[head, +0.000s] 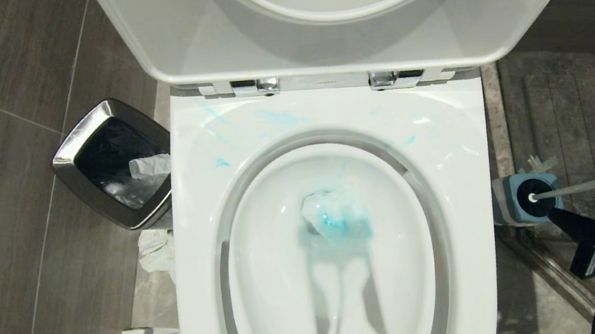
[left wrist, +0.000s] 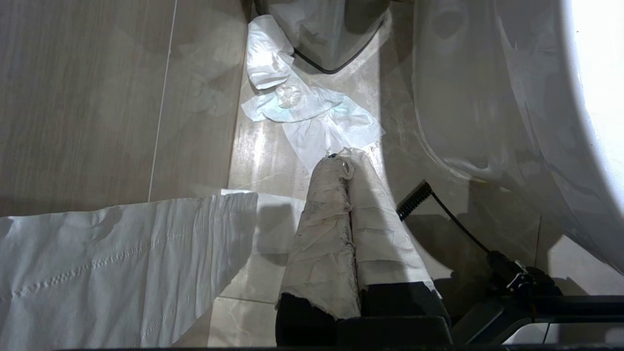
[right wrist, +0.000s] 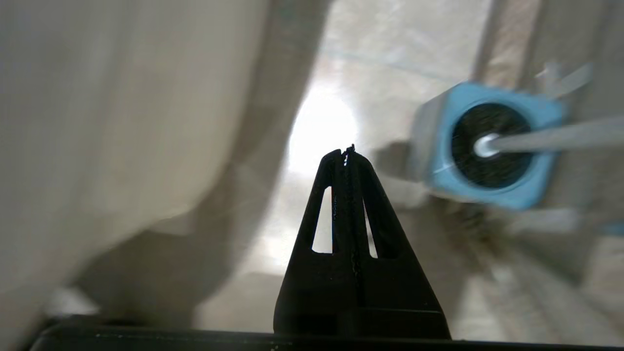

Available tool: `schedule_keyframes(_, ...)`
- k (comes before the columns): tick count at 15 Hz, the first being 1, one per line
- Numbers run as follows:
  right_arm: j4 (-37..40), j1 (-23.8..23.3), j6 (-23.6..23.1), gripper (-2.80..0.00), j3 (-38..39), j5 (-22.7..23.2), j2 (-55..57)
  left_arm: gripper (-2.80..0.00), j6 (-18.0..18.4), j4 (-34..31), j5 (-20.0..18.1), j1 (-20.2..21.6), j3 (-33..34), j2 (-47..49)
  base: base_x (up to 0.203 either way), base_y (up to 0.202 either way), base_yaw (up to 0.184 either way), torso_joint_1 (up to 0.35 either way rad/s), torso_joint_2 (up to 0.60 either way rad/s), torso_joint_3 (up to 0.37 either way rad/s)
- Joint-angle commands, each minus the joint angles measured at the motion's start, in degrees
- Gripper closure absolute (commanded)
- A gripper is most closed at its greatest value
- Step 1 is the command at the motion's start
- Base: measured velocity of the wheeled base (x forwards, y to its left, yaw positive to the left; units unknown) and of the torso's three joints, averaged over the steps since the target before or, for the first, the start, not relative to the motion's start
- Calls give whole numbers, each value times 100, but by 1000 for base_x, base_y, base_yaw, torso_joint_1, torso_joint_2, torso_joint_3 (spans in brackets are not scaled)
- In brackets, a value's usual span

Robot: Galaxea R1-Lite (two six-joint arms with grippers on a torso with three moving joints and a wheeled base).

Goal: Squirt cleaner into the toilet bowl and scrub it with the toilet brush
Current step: Scrub the toilet bowl

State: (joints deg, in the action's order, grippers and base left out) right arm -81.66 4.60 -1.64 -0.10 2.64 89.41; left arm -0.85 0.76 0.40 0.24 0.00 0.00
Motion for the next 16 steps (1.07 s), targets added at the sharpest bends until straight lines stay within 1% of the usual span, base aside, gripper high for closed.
schedule_keyframes(1, -118, -3, -183, 0, 89, -37, 422, 0, -3, 4, 4, 2, 44, 0, 0, 0, 0, 0, 0, 0)
schedule_keyframes(3, -118, -3, -189, 0, 81, -211, 526, 0, -3, 4, 4, 2, 44, 0, 0, 0, 0, 0, 0, 0)
schedule_keyframes(4, -122, 6, -177, -280, 77, -265, 551, 0, -3, 4, 4, 2, 44, 0, 0, 0, 0, 0, 0, 0)
schedule_keyframes(6, -129, -3, -113, -280, 71, -273, 524, 0, -3, -5, 4, 2, 44, 0, 0, 0, 0, 0, 0, 0)
schedule_keyframes(7, -131, 1, 47, -280, 64, -273, 516, 0, -3, 4, 4, 2, 44, 0, 0, 0, 0, 0, 0, 0)
schedule_keyframes(9, -159, -2, 677, -280, 69, -258, 506, 0, -3, 4, 4, 2, 44, 0, 0, 0, 0, 0, 0, 0)
schedule_keyframes(10, -239, -14, 840, -280, 74, -267, 510, 0, -3, 4, 4, 2, 44, 0, 0, 0, 0, 0, 0, 0)
schedule_keyframes(11, -334, -63, 840, -280, 80, -299, 570, 0, -3, 4, 4, 2, 44, 0, 0, 0, 0, 0, 0, 0)
schedule_keyframes(12, -483, -117, 840, -280, 80, -394, 691, 0, -3, -5, 4, 2, 44, 0, 0, 0, 0, 0, 0, 0)
schedule_keyframes(13, -560, -134, 840, -280, 80, -583, 850, 0, -3, 4, 4, 2, 44, 0, 0, 0, 0, 0, 0, 0)
schedule_keyframes(14, -587, -134, 840, -280, 80, -913, 1019, 0, -3, 4, 4, 2, 44, 0, 0, 0, 0, 0, 0, 0)
schedule_keyframes(16, -599, -134, 863, -280, 80, -1280, 1270, 0, -3, 0, 4, 2, 44, 0, 0, 0, 0, 0, 0, 0)
